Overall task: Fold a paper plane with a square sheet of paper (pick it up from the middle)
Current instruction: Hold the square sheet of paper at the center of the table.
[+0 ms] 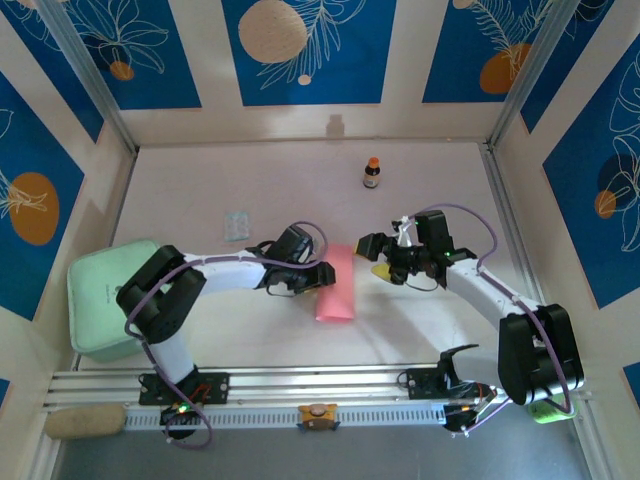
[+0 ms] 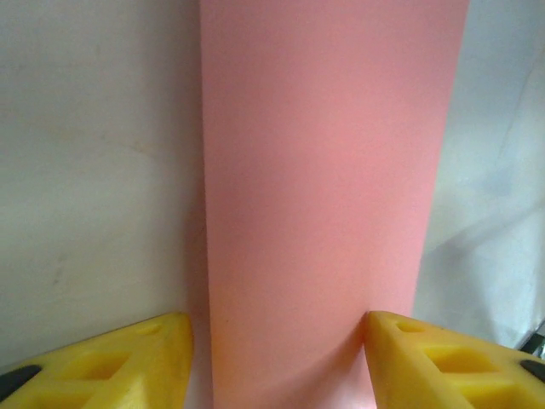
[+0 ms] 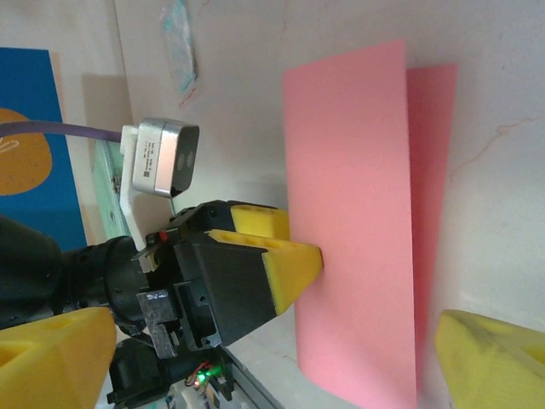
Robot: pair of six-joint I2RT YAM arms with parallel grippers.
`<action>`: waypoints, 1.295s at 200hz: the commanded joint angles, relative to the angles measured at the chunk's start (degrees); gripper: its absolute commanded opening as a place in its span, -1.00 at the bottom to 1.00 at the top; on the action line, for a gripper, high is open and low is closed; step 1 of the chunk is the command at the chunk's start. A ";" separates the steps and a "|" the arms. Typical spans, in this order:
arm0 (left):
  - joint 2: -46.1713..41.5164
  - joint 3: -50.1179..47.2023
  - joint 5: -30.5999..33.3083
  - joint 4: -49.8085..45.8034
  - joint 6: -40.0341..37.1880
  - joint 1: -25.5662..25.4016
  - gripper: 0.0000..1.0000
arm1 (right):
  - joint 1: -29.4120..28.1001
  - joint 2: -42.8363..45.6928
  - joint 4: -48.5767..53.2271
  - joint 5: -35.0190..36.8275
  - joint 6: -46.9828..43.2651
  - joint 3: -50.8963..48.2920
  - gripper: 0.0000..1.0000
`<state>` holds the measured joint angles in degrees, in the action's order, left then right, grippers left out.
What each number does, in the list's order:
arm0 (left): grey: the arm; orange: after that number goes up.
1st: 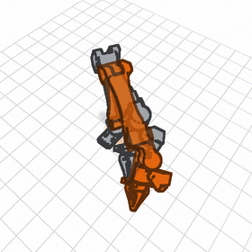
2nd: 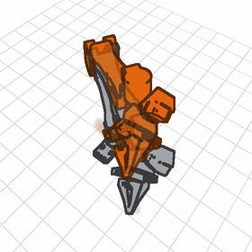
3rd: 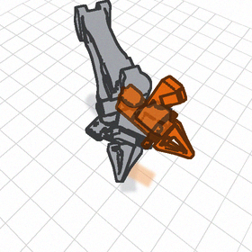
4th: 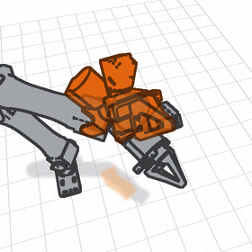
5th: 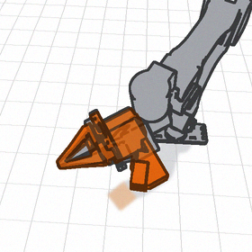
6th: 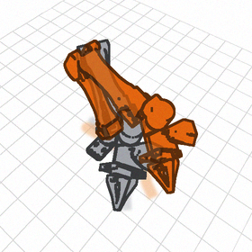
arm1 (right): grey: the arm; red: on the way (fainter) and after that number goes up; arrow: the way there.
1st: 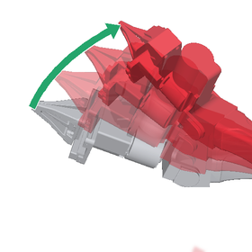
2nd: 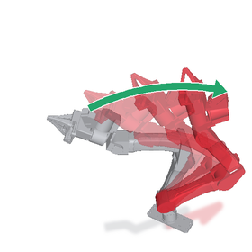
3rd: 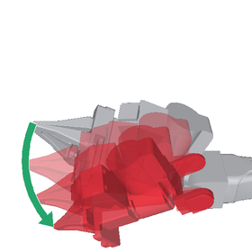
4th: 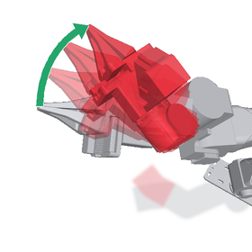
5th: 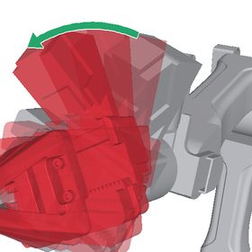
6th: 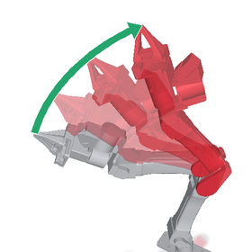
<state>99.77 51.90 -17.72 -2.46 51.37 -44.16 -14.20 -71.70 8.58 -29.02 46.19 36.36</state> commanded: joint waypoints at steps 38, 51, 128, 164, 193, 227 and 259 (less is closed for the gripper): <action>1.07 2.86 1.23 -6.76 -4.72 -0.35 0.08 | -2.55 -2.01 -3.43 -1.13 2.91 -2.71 0.29; 1.30 2.77 1.78 -6.81 -4.23 -0.40 0.08 | -3.31 -2.73 -4.29 -0.39 3.85 -3.36 0.14; 4.28 4.35 3.88 -10.09 -2.49 -0.83 0.07 | -8.06 -10.20 -7.00 1.11 5.64 -1.99 -0.54; 5.75 5.87 4.89 -11.83 -2.65 -2.23 0.10 | -9.76 -12.98 -8.11 3.33 6.80 -2.05 -0.78; 6.65 7.29 5.76 -13.95 -2.73 -2.69 0.10 | -11.22 -15.86 -6.93 4.55 6.83 -0.46 -0.86; 6.75 8.22 6.38 -15.14 -2.29 -3.04 0.10 | -12.13 -19.65 -5.00 6.80 5.64 1.23 -0.89; 5.87 7.70 6.62 -14.37 -1.22 -3.27 0.12 | -12.00 -24.41 -0.14 6.97 -0.81 4.17 -0.96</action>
<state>103.63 59.96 -12.05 -15.94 49.17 -46.33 -25.93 -92.95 2.66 -22.90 50.83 37.71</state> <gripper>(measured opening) 0.555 0.055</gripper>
